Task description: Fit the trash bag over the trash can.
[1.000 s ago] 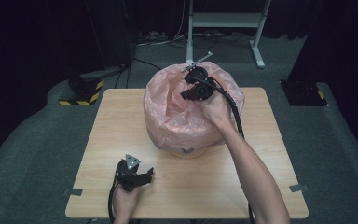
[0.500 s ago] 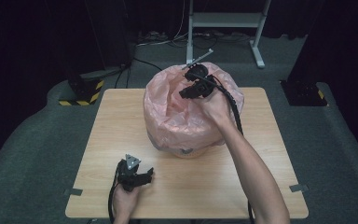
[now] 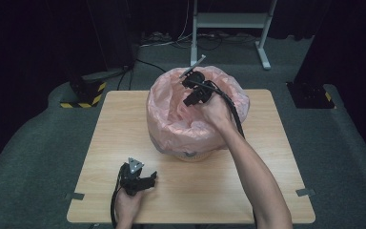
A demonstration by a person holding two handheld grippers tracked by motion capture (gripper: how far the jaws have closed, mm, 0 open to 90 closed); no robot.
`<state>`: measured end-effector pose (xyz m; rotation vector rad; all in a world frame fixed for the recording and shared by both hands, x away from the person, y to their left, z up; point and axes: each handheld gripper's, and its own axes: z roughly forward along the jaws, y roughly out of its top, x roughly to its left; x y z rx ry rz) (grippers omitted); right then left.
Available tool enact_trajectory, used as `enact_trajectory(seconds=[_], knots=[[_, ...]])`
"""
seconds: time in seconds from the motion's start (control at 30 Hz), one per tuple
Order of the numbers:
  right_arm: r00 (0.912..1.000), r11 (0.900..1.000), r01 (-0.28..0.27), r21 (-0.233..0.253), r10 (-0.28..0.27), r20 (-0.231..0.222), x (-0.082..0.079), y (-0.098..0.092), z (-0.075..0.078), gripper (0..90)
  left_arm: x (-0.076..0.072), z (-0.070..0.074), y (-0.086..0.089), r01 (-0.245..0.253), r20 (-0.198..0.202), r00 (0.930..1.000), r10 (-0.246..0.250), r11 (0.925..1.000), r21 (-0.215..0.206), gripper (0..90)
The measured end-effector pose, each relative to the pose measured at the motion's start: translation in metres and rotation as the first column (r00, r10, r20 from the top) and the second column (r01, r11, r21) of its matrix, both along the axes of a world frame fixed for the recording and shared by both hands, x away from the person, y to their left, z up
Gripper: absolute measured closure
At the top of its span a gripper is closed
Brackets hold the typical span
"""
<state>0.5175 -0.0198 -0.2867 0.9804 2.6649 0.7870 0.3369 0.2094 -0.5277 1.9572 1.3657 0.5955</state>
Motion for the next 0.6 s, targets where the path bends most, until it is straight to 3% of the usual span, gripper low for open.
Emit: enact_trajectory(seconds=[0.1,0.2,0.33,0.4,0.47,0.6], knots=[[1.0,1.0,0.001,0.001,-0.001,0.006,0.0,0.001,0.0,89.1,0.0,0.0,0.0,0.0,0.0,1.0,0.0,1.0,0.0,20.0],[0.9994,0.998,0.009,0.057,-0.011,0.032,0.0,-0.001,0.006,84.8,0.0,0.0,0.0,0.0,0.0,1.0,0.0,1.0,0.0,20.0],[0.9979,0.997,0.006,0.083,-0.012,0.063,-0.001,-0.001,0.009,83.2,0.0,0.0,0.0,0.0,0.0,1.0,0.0,1.0,-0.001,20.0],[0.9979,0.998,0.01,0.056,-0.013,0.064,0.0,0.001,0.006,83.6,0.0,0.0,0.0,0.0,0.0,1.0,0.0,1.0,0.0,20.0],[0.9983,1.0,0.015,-0.018,-0.014,0.057,0.002,0.004,0.0,84.5,0.0,0.0,0.0,0.0,0.0,1.0,0.0,1.0,0.0,20.0],[0.9994,0.995,0.004,-0.098,-0.008,-0.035,0.007,0.01,-0.01,86.2,0.0,0.0,0.0,-0.001,0.0,1.0,0.001,1.0,0.001,19.9]])
